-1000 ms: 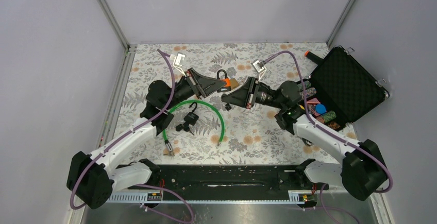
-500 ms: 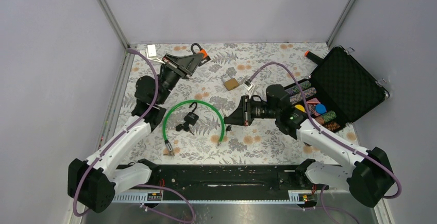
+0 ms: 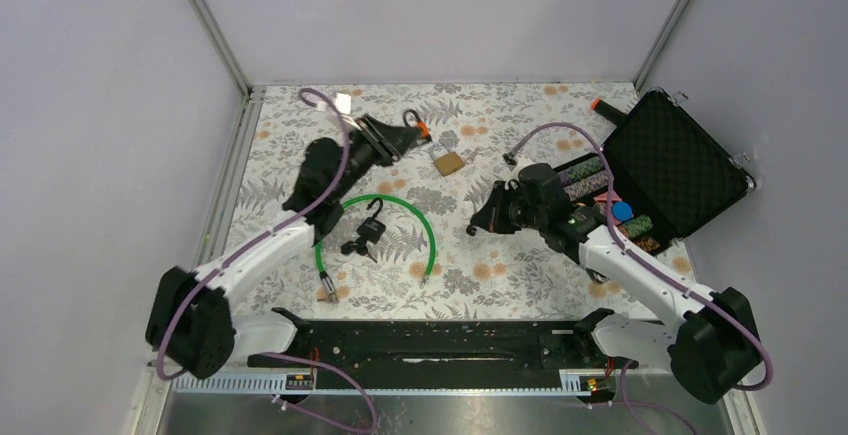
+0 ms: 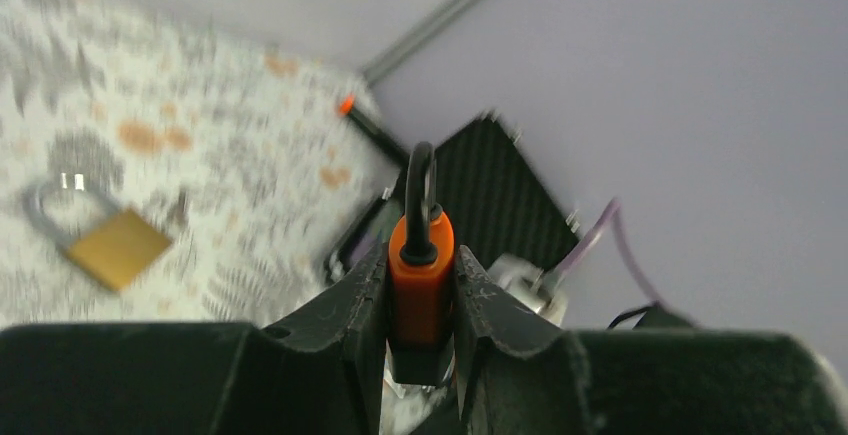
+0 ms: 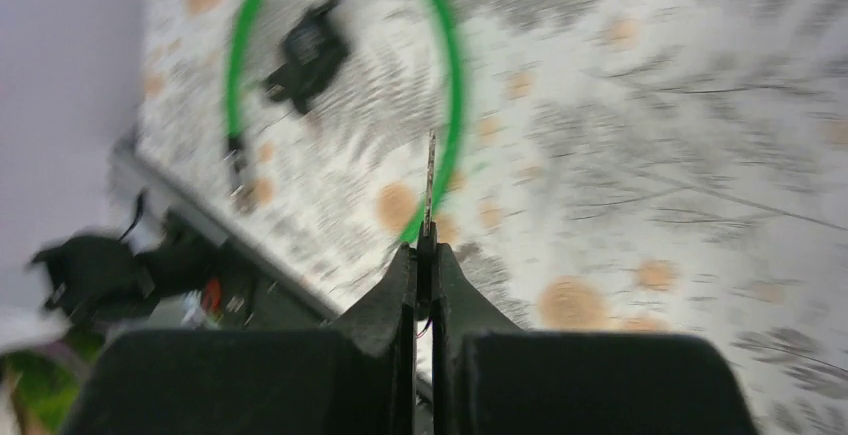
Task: Lock with the key
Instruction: Place the key at the center of the board.
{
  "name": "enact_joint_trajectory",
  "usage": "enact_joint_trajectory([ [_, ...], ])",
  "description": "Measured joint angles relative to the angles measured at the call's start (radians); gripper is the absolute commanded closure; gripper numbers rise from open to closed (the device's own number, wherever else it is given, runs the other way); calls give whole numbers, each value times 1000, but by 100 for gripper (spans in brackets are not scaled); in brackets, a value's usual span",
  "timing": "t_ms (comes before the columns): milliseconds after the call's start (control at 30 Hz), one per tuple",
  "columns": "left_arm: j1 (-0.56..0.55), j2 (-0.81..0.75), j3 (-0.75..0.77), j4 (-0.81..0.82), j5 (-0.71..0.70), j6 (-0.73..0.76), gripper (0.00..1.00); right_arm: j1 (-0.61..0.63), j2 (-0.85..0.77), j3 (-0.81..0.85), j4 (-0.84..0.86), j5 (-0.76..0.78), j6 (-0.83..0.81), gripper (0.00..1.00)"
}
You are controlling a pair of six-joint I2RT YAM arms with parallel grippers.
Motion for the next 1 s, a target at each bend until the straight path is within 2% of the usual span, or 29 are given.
enact_joint_trajectory([
  [300,-200,438,-8,-21,7,16,99,-113,171,44,-35,301,-24,97],
  [600,-262,739,70,12,21,-30,89,-137,382,95,18,422,-69,89],
  [700,-272,794,98,34,22,-58,77,-138,426,114,45,414,-70,85],
  [767,-279,817,125,46,21,-68,64,-142,458,127,55,413,-67,79],
  [900,-289,838,149,59,20,-95,40,-153,503,137,47,415,-43,57],
  [1000,-291,834,150,68,10,-116,27,-174,503,137,32,425,-24,38],
])
